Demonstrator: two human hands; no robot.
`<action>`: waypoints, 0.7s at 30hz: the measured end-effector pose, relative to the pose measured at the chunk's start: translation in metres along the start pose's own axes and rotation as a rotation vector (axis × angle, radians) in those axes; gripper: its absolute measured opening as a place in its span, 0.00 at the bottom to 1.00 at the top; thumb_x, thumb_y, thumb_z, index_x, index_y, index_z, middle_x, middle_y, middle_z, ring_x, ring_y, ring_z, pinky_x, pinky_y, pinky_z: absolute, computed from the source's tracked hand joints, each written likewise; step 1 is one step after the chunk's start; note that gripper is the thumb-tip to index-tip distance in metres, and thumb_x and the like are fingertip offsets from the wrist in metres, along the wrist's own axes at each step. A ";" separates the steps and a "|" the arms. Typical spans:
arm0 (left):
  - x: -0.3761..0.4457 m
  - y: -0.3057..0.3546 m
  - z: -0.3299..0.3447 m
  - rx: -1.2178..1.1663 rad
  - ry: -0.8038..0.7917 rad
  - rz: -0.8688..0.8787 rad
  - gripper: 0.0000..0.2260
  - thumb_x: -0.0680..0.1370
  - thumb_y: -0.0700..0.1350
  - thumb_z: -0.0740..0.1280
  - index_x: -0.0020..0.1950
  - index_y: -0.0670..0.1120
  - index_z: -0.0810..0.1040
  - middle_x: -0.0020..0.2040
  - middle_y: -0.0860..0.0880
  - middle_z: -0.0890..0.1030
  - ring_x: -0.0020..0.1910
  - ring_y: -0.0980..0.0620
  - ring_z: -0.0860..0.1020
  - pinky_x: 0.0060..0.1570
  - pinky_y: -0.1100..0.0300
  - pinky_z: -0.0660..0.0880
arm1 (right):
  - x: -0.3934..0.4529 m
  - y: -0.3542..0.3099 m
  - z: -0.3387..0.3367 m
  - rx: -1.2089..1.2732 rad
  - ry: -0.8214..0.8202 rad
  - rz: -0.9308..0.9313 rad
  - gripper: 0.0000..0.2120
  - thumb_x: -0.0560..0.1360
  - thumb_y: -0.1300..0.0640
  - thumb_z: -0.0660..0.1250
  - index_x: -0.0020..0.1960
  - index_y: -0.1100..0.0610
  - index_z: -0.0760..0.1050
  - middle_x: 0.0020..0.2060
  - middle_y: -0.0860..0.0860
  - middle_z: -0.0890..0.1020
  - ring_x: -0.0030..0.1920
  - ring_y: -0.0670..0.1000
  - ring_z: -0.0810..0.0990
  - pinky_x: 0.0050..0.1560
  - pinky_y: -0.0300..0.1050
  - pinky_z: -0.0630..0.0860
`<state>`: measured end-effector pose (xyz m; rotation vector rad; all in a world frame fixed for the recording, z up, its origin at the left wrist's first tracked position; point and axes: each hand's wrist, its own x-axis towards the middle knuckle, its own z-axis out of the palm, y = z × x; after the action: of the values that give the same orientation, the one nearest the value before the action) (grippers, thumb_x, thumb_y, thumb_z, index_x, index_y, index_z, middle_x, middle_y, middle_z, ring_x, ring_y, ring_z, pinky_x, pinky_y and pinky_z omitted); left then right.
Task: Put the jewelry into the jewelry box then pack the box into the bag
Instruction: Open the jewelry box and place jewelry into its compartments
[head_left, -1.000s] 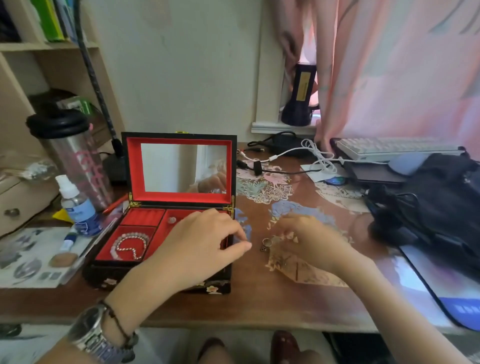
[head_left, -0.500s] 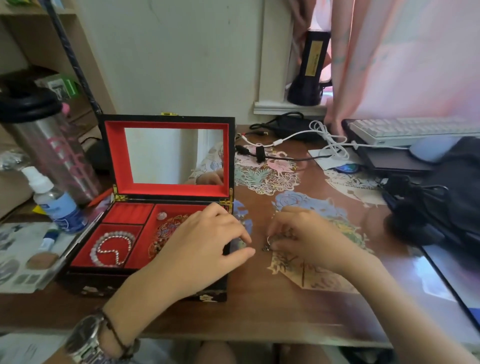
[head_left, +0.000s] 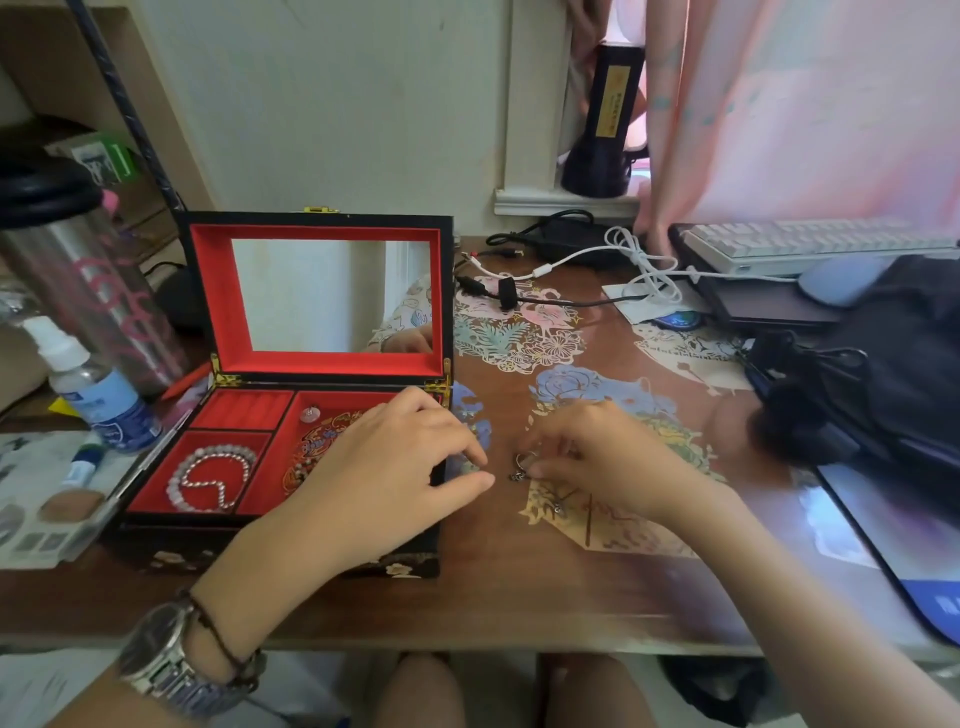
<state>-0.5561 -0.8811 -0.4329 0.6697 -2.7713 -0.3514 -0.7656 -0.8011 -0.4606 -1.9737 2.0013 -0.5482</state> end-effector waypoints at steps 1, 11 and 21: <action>0.000 0.000 0.000 0.000 -0.002 -0.002 0.14 0.74 0.62 0.59 0.49 0.58 0.80 0.50 0.63 0.78 0.55 0.62 0.67 0.51 0.62 0.64 | 0.000 0.000 0.000 0.006 0.003 -0.007 0.08 0.71 0.52 0.73 0.49 0.49 0.81 0.38 0.42 0.81 0.40 0.44 0.78 0.44 0.48 0.79; -0.003 -0.002 -0.003 -0.027 -0.003 0.013 0.14 0.74 0.61 0.60 0.49 0.57 0.80 0.49 0.62 0.79 0.55 0.62 0.69 0.54 0.60 0.68 | 0.000 -0.004 -0.005 0.057 0.009 0.045 0.05 0.69 0.54 0.74 0.41 0.51 0.79 0.35 0.44 0.81 0.37 0.41 0.78 0.41 0.47 0.78; -0.018 -0.013 -0.022 -0.128 0.059 -0.008 0.16 0.72 0.63 0.59 0.51 0.58 0.79 0.50 0.63 0.77 0.53 0.65 0.72 0.55 0.61 0.71 | 0.007 -0.030 -0.037 0.126 0.043 0.004 0.08 0.65 0.59 0.79 0.38 0.55 0.80 0.29 0.43 0.81 0.31 0.36 0.78 0.34 0.27 0.70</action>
<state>-0.5282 -0.8871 -0.4201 0.6484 -2.6644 -0.4980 -0.7552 -0.8055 -0.4137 -1.8979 1.9444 -0.7026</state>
